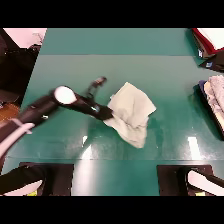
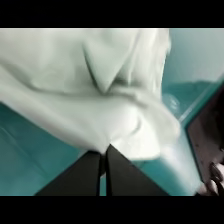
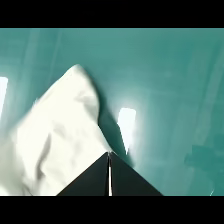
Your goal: Fold the shirts.
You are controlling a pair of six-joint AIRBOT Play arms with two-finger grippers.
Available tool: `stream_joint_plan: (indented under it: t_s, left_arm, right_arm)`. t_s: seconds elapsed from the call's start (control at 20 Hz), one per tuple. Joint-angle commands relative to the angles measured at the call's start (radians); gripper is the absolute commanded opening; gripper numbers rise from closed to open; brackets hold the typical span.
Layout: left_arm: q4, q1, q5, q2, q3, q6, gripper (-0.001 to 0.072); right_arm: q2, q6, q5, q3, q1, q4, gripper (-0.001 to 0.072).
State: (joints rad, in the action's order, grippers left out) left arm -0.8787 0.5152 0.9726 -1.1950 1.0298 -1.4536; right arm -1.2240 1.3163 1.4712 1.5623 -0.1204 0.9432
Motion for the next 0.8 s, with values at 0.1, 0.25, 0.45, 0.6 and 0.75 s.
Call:
stream_joint_plan:
  t_s: [0.1,0.25,0.45,0.6,0.75]
  left_arm:
    - [-0.229,-0.294,0.137,0.201,0.060,0.005,0.0032]
    - [-0.230,-0.348,0.155,0.212,0.067,0.004,0.0032]
    - [-0.230,-0.348,0.171,0.212,0.067,0.004,0.0032]
    - [-0.230,-0.348,0.179,0.212,0.067,0.006,0.0032]
    - [-0.230,-0.348,0.180,0.212,0.067,0.006,0.0031]
  right_arm:
    - [-0.133,0.000,0.024,0.000,0.151,-0.002,0.0542]
    - [-0.267,0.003,-0.021,0.000,0.293,-0.001,0.0541]
    - [-0.443,0.003,-0.195,0.000,0.440,-0.017,0.0541]
    - [-0.556,0.003,-0.235,0.000,0.500,-0.124,0.0540]
    - [-0.639,0.003,-0.231,0.000,0.546,-0.163,0.0513]
